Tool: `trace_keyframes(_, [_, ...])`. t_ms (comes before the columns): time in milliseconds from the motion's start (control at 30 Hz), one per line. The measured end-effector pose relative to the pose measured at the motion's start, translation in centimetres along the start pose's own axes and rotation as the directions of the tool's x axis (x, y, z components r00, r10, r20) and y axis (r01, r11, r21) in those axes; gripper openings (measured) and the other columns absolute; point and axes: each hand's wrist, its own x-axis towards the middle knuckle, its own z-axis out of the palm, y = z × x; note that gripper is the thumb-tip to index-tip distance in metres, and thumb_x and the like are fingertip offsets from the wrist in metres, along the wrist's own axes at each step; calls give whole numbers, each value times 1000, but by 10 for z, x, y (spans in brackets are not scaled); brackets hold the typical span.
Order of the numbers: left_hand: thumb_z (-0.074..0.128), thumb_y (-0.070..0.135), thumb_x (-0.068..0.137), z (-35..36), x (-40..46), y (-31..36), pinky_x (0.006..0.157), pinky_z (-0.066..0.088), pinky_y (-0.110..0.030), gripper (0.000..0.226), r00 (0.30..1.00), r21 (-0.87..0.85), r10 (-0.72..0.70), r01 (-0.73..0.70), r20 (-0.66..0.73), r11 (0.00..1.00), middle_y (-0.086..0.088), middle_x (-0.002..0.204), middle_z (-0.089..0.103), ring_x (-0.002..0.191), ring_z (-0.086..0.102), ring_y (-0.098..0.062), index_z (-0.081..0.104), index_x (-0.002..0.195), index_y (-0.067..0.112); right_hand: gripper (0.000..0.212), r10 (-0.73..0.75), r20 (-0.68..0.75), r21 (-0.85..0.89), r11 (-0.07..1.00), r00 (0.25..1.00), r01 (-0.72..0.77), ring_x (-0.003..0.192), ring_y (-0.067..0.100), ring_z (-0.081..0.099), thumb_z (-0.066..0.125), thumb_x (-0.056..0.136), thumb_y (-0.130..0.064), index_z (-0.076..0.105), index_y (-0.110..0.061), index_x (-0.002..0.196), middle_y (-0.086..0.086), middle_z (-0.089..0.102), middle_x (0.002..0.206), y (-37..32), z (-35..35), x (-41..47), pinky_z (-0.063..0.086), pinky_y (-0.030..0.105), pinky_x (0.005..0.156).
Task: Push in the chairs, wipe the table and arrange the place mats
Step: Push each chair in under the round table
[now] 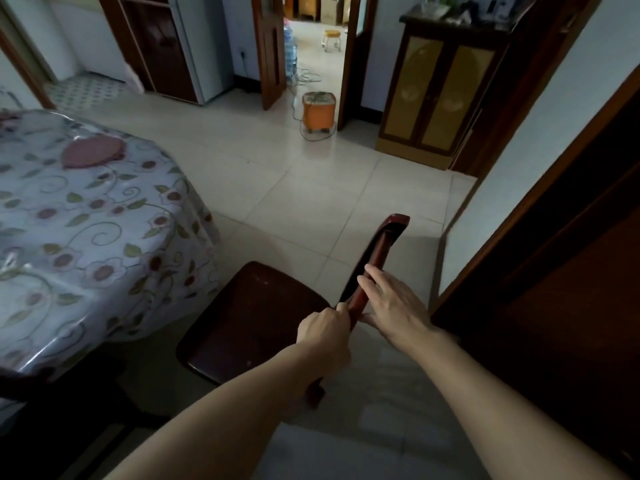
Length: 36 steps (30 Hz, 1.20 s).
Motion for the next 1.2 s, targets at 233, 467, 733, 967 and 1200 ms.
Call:
trace_keyframes(233, [59, 30, 78, -42, 3, -50, 62, 40, -33, 37, 995, -27, -64, 62, -80, 998, -7, 91, 61, 90, 62, -32, 44, 109, 17, 66, -128, -51, -103, 987, 990, 122, 141, 35, 12, 44, 91, -53, 21, -24, 146, 1, 12, 157, -31, -22, 46, 12, 48, 115])
trace_keyframes(467, [59, 30, 78, -99, 17, -112, 64, 41, -33, 35, 951, -24, -229, 229, -208, 973, -7, 102, 62, 97, 61, -32, 49, 110, 21, 68, -244, -135, -62, 969, 960, 238, 145, 25, 1, 37, 92, -56, 17, -21, 148, 4, 11, 157, -84, -53, 117, 3, 47, 117])
trace_keyframes(733, [62, 19, 76, -150, 49, -193, 64, 41, -30, 26, 853, -130, -421, 400, -308, 907, -2, 99, 62, 94, 62, -26, 57, 102, 22, 66, -358, -227, -67, 933, 906, 353, 142, 29, 8, 45, 91, -50, 21, -17, 144, 7, 20, 152, -149, -81, 210, 12, 47, 115])
trace_keyframes(967, [65, 21, 73, -180, 69, -246, 60, 38, -30, 21, 803, -191, -498, 460, -327, 867, 2, 83, 52, 88, 60, -25, 51, 88, 26, 61, -468, -200, -169, 882, 861, 440, 141, 28, 12, 56, 88, -19, 25, -17, 140, 6, 26, 146, -176, -95, 282, 10, 44, 117])
trace_keyframes(1200, [72, 25, 67, -196, 85, -287, 58, 36, -31, 32, 719, -201, -585, 553, -376, 808, 6, 65, 38, 72, 53, -24, 44, 81, 28, 52, -653, -38, -132, 754, 756, 644, 95, 23, 54, 84, 59, -36, 49, -17, 92, 2, 59, 99, -200, -131, 367, 29, 28, 71])
